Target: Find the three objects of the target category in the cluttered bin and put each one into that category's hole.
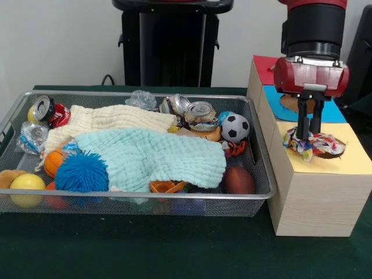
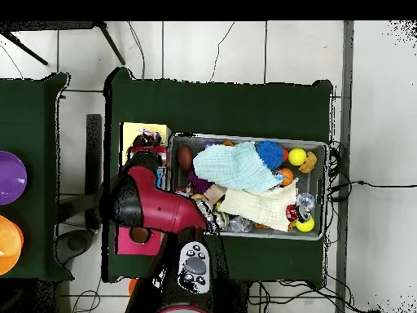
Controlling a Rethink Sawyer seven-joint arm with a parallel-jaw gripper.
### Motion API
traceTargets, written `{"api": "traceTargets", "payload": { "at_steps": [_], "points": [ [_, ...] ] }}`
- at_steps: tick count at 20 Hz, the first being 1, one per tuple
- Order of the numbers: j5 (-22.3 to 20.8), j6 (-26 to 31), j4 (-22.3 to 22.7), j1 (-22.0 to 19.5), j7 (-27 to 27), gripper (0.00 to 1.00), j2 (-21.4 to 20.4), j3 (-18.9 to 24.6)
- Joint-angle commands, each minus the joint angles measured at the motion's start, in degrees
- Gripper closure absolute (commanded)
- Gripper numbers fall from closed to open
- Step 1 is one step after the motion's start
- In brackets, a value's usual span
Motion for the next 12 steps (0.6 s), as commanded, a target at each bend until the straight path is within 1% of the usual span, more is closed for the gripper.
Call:
{"api": "traceTargets", "payload": {
  "at_steps": [1, 6, 7, 12],
  "points": [
    [2.42, 3.75, 0.89, -1.47, 16.9, 1.0, 3.56, 7.02],
    [1.85, 5.03, 1.07, -2.47, 16.7, 1.0, 3.89, 8.83],
    [1.49, 6.1, 1.27, -3.45, 16.68, 1.0, 3.87, 10.29],
    [0.5, 7.46, 1.65, -6.05, 16.31, 1.0, 4.73, 14.39]
  ]
}}
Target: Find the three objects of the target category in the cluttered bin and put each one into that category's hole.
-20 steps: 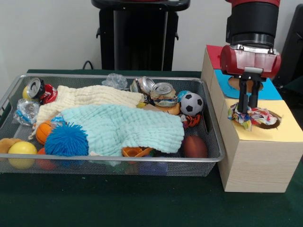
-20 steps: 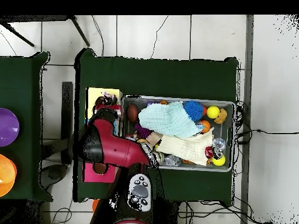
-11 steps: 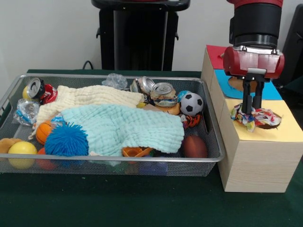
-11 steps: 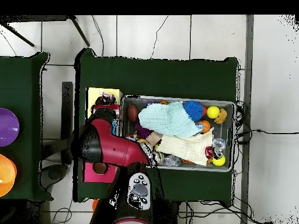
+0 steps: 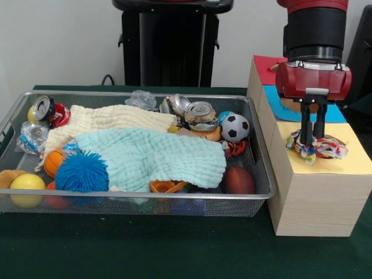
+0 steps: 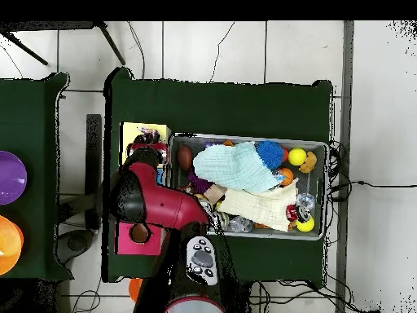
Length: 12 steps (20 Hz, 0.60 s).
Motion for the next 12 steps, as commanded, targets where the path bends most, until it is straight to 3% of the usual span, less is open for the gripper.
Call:
{"api": "traceTargets", "payload": {
  "at_steps": [1, 3, 12],
  "points": [
    [0.25, 8.86, 1.64, -3.91, 15.35, 1.0, 5.03, 11.91],
    [0.18, 12.91, 1.31, -4.95, 13.03, 1.0, 5.74, 13.5],
    [0.86, 19.75, 0.48, -5.82, 10.01, 1.0, 6.74, 15.05]
  ]
}}
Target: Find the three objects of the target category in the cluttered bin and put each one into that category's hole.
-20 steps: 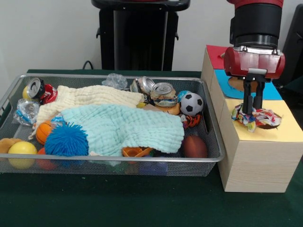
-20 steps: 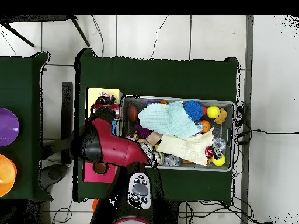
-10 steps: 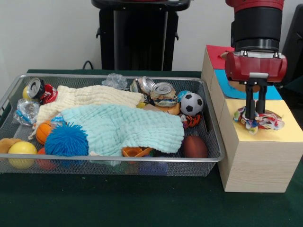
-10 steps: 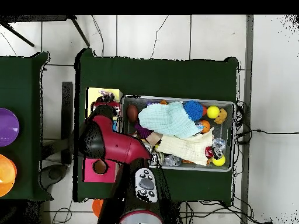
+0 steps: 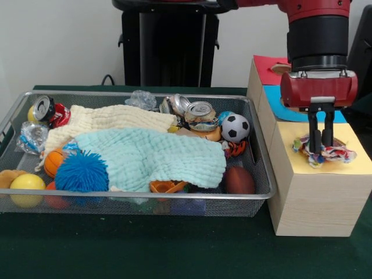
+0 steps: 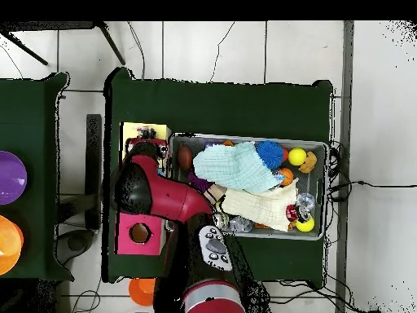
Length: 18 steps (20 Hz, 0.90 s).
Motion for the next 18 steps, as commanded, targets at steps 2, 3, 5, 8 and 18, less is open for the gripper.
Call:
{"api": "traceTargets", "payload": {
  "at_steps": [2, 3, 5, 8, 18],
  "points": [
    [0.84, 20.21, 0.15, -0.6, 8.97, 1.0, 6.85, 8.24],
    [0.89, 21.91, -0.1, -0.45, 8.69, 1.0, 6.79, 8.03],
    [0.81, 24.46, -0.61, -0.31, 8.4, 1.0, 6.78, 7.76],
    [0.44, 28.09, -1.65, 0.28, 8.18, 1.0, 6.85, 6.81],
    [-1.7, 34.32, -5.91, 6.36, 9.75, 1.0, 7.08, -2.59]
  ]
}}
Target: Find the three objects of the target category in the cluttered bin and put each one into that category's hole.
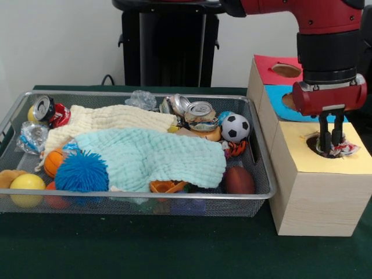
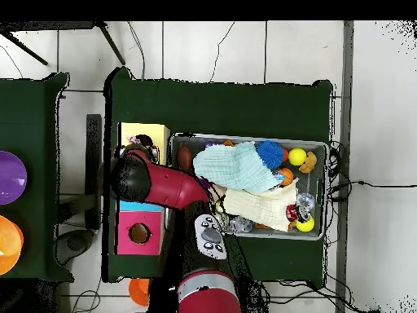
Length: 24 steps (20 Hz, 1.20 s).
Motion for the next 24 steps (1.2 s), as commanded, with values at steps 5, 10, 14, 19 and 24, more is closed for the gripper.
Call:
{"api": "traceTargets", "payload": {
  "at_steps": [5, 10, 14, 19, 24],
  "points": [
    [-2.55, 15.01, -1.76, 7.55, 9.91, 1.0, 5.45, -5.62],
    [-3.76, 18.94, -5.43, 11.14, 9.5, 1.0, 7.11, -11.51],
    [-4.01, 19.29, -6.1, 12.11, 9.02, 1.0, 7.99, -13.1],
    [-4.41, 18.92, -7.86, 13.26, 8.62, 1.0, 10.32, -15.53],
    [-4.76, 17.36, -7.95, 13.43, 8.07, 1.0, 11.46, -16.36]
  ]
}}
